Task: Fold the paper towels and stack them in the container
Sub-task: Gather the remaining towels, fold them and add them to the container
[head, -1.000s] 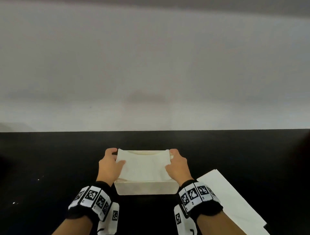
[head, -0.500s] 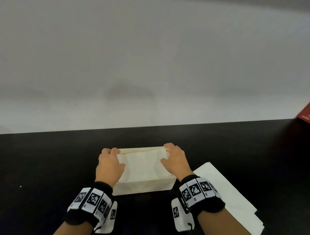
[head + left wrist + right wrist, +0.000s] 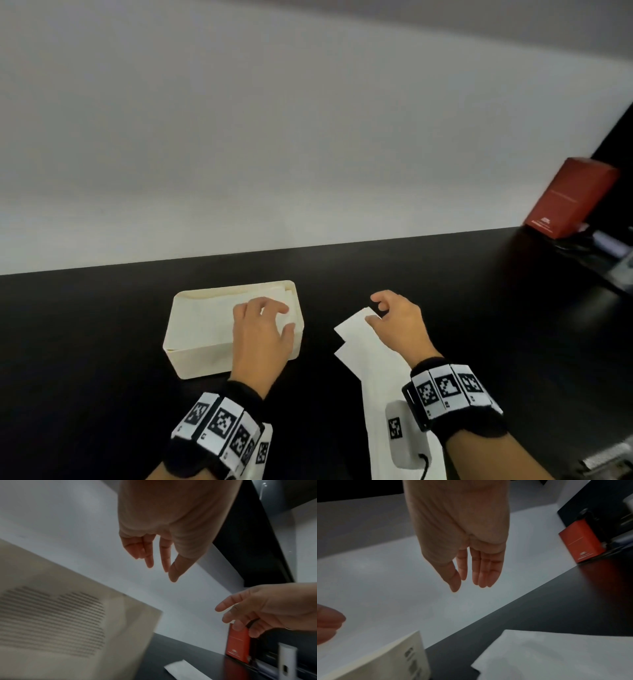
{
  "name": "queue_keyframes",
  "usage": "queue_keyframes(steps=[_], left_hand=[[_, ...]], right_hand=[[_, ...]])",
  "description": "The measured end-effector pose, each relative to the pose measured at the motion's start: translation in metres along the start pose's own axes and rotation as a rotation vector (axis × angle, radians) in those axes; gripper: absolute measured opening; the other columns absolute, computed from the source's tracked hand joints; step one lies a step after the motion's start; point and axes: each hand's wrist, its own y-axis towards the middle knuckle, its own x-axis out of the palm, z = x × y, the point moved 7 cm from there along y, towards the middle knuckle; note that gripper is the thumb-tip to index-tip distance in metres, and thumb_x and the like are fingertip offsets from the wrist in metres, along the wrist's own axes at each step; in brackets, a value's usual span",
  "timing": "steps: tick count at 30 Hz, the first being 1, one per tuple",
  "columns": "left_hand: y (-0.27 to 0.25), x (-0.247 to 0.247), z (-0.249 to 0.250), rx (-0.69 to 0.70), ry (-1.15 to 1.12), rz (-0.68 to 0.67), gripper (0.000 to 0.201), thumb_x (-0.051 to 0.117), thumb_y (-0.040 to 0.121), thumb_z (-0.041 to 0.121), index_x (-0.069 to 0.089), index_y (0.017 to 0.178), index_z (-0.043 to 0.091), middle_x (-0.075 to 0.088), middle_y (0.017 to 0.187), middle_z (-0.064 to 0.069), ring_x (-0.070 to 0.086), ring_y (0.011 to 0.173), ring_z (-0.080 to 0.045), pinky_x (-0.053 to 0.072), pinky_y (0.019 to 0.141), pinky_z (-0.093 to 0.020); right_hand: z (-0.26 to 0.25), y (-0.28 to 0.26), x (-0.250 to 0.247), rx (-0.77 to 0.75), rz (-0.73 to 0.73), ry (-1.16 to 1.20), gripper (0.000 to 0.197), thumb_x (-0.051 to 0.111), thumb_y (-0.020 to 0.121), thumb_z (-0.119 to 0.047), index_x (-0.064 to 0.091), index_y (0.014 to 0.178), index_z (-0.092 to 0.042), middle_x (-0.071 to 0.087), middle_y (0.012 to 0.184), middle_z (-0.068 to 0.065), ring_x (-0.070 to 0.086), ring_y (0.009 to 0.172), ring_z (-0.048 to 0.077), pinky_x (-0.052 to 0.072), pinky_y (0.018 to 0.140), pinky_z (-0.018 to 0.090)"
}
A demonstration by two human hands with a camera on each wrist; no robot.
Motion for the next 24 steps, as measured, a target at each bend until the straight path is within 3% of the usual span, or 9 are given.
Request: queue_keyframes(steps=[4,8,12,14,19,24], left_hand=[[-0.033,0.042,0.043,0.063,-0.088,-0.179,0.023,0.058,0.09,0.027,0.06,0.113,0.023,0.054,0.118,0.006,0.042,0.114,-0.012,0.034,0.096,-0.018],[-0.071,0.101,0.056,-0.07,-0.161,-0.452,0.027,0.061,0.087,0.024,0.057,0.113,0.018,0.053,0.118,0.0,0.055,0.104,-0.014,0.048,0.093,-0.026],[-0.106,0.144,0.06,-0.162,-0.106,-0.69,0.044,0.062,0.087,0.027,0.047,0.127,0.015,0.048,0.126,-0.005,0.05,0.115,-0.017,0.043,0.097,-0.023],[-0.114,0.154,0.062,-0.192,-0.095,-0.733,0.049,0.06,0.088,0.027,0.042,0.131,0.014,0.045,0.13,-0.006,0.047,0.119,-0.017,0.039,0.097,-0.021],[-0.116,0.165,0.063,-0.237,-0.087,-0.732,0.058,0.065,0.084,0.021,0.036,0.134,0.011,0.039,0.133,-0.008,0.047,0.119,-0.019,0.036,0.088,-0.016],[-0.114,0.169,0.061,-0.277,-0.118,-0.739,0.068,0.071,0.078,0.02,0.034,0.134,0.011,0.04,0.132,-0.007,0.047,0.12,-0.02,0.041,0.099,-0.024]], right_hand=[[0.065,-0.024,-0.011,0.143,-0.027,-0.024,0.047,0.065,0.086,-0.021,0.05,0.13,-0.017,0.057,0.123,0.008,0.057,0.109,0.021,0.052,0.089,0.031],[0.125,-0.057,0.005,0.326,-0.128,-0.059,0.059,0.069,0.081,-0.026,0.045,0.132,-0.013,0.057,0.124,0.009,0.059,0.11,0.024,0.051,0.091,0.032],[0.162,-0.096,0.033,0.469,-0.212,-0.022,0.086,0.078,0.07,-0.037,0.033,0.136,-0.006,0.049,0.133,0.011,0.053,0.12,0.025,0.047,0.098,0.034],[0.169,-0.108,0.04,0.52,-0.205,0.001,0.089,0.08,0.066,-0.039,0.031,0.133,-0.005,0.047,0.132,0.012,0.052,0.119,0.026,0.048,0.096,0.035],[0.168,-0.117,0.047,0.588,-0.255,-0.038,0.073,0.079,0.067,-0.04,0.044,0.123,-0.009,0.056,0.121,0.004,0.059,0.11,0.021,0.05,0.092,0.033],[0.165,-0.114,0.052,0.538,-0.318,-0.022,0.054,0.078,0.071,-0.033,0.055,0.114,-0.008,0.06,0.111,0.003,0.059,0.096,0.017,0.051,0.087,0.028]])
